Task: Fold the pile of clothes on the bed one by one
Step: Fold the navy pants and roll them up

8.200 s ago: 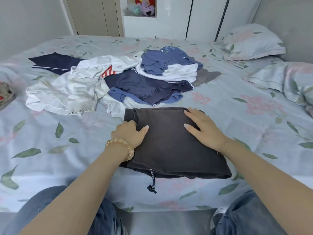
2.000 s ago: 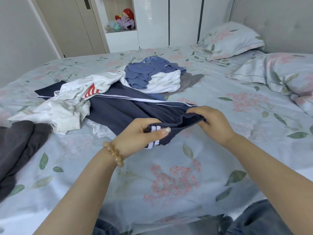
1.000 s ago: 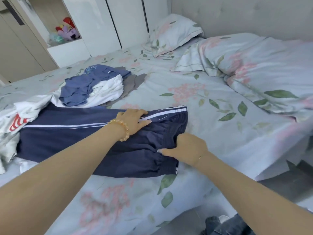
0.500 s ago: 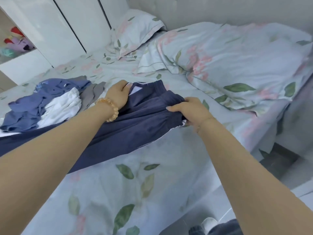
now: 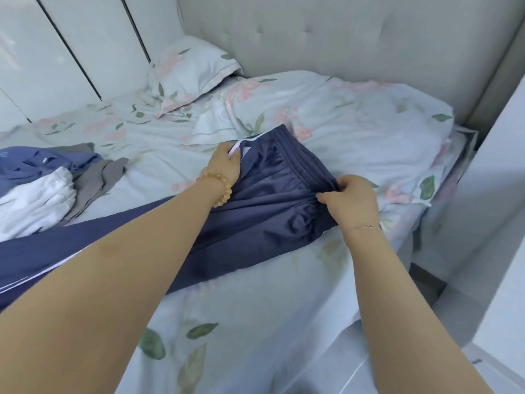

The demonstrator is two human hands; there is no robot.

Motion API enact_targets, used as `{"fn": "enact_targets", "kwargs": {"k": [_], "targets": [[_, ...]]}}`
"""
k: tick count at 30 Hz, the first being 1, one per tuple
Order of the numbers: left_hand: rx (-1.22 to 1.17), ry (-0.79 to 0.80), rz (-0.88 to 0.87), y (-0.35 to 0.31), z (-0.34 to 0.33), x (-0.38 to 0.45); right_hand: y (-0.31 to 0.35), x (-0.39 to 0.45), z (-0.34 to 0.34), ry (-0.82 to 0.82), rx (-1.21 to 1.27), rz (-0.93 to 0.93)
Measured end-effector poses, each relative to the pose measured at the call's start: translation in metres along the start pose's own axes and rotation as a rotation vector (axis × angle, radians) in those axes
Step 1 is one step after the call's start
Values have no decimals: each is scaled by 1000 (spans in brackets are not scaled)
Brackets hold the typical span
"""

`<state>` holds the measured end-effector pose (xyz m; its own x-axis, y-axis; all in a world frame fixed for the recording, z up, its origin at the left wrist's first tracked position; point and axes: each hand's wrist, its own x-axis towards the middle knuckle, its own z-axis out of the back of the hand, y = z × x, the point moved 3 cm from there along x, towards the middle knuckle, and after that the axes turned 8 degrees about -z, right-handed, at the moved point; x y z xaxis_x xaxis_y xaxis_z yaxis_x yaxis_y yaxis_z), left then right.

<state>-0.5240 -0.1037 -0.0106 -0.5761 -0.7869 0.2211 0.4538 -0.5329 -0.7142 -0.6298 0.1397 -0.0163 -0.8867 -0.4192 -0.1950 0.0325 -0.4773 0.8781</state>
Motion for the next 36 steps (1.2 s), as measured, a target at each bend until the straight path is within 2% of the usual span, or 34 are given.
{"fn": "enact_targets", "kwargs": {"k": [3,7,9,13,18,23,24,28,30,32,36], "targets": [[139,84,20,18,5,-26,5,-10,-4,-17,-241,46],[239,97,-141,24,55,-87,33,-42,-14,-113,-482,289],[191,125,-166,34,88,-132,47,-68,-31,-6,-470,429],[295,115,-138,66,153,-228,59,-128,-82,261,-500,638],[338,71,95,112,223,-325,72,-197,-156,588,-619,831],[405,-61,239,161,276,-382,76,-269,-230,733,-694,1016],[292,-107,310,172,284,-390,76,-282,-245,743,-719,1051],[-525,-462,610,194,308,-413,71,-321,-300,700,-818,1192],[-792,-535,678,208,319,-414,69,-335,-324,666,-834,1229],[-977,-586,689,216,330,-411,69,-345,-344,604,-825,1271],[-1155,-604,707,218,339,-401,75,-361,-367,455,-755,1331]]}}
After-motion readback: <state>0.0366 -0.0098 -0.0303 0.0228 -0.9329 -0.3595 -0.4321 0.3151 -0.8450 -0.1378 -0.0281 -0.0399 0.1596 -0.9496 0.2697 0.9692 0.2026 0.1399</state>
